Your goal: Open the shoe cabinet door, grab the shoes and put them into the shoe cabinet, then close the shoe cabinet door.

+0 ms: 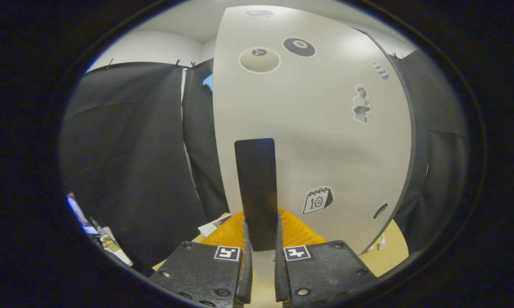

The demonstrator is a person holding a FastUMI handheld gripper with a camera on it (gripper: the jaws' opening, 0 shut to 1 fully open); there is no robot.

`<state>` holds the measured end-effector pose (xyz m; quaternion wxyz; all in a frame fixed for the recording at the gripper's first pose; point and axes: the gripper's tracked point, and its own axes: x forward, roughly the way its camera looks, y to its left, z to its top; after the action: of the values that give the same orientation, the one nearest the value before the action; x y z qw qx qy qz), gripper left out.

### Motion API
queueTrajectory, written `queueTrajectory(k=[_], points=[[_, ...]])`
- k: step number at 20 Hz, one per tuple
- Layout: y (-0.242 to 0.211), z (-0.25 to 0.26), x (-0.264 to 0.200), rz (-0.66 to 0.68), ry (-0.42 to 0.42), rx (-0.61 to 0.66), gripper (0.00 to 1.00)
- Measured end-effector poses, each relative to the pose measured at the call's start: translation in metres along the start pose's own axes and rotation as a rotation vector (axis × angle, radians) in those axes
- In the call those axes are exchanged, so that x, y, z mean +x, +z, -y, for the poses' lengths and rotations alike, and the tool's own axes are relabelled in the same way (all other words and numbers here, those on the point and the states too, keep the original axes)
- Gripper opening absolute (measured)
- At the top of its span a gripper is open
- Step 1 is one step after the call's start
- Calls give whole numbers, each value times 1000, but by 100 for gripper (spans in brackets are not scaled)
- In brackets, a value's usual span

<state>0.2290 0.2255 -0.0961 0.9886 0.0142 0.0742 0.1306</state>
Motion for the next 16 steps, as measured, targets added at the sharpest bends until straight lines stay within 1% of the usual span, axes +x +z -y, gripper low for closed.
queueTrajectory(k=[3,6,8,16], points=[[-4,6,-22,0,12,-6,24],[-6,13,-40,-4,15,25,24],[-7,17,-53,-2,-4,14,23],[-10,50,-79,4,-71,12,20]])
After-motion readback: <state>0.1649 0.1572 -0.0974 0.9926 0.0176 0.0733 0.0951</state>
